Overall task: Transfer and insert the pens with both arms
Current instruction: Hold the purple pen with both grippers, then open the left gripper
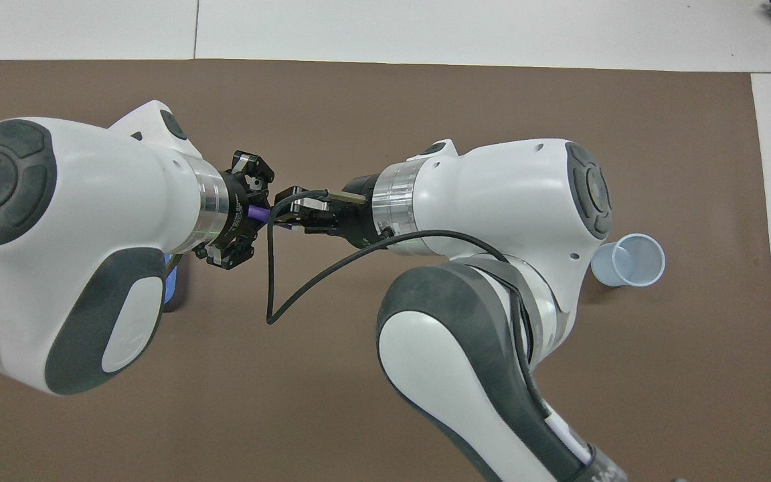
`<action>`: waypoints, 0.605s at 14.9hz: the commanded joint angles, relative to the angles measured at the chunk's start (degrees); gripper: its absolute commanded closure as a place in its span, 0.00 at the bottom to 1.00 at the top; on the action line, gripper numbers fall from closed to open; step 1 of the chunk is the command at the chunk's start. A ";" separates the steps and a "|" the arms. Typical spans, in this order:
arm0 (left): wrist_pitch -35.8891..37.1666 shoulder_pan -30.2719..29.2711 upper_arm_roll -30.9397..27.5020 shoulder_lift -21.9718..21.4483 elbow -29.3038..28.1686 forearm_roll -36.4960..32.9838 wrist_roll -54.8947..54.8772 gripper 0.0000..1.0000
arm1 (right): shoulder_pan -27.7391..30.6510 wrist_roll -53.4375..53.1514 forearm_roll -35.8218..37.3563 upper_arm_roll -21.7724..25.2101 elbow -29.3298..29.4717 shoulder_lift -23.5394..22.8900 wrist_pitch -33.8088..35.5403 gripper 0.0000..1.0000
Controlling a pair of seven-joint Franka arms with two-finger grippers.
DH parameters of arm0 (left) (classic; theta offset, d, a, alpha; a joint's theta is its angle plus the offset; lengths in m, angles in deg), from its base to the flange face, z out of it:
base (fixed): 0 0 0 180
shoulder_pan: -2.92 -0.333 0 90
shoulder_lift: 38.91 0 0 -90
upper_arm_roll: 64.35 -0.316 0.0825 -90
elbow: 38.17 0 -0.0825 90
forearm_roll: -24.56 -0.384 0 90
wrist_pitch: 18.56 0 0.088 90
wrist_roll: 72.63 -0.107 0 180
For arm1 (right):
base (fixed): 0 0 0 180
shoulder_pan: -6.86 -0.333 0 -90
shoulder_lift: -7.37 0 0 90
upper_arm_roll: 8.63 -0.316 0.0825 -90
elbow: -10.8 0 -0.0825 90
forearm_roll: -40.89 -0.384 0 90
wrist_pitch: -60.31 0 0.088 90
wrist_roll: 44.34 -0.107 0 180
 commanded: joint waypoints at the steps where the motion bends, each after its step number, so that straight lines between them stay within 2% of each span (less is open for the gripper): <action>1: 0.17 -0.10 -0.23 -0.70 0.06 0.81 0.43 1.00 | 0.49 1.34 -1.33 -0.28 0.76 -0.65 0.48 0.68; 4: 0.17 -0.10 -0.23 -0.70 0.06 0.81 0.43 1.00 | 0.40 1.34 -0.98 -0.28 0.76 -0.65 0.48 0.74; 9: 0.08 -0.18 -0.23 -0.70 0.06 0.81 0.34 1.00 | 0.22 1.34 -0.62 -0.28 0.76 -0.65 0.48 0.77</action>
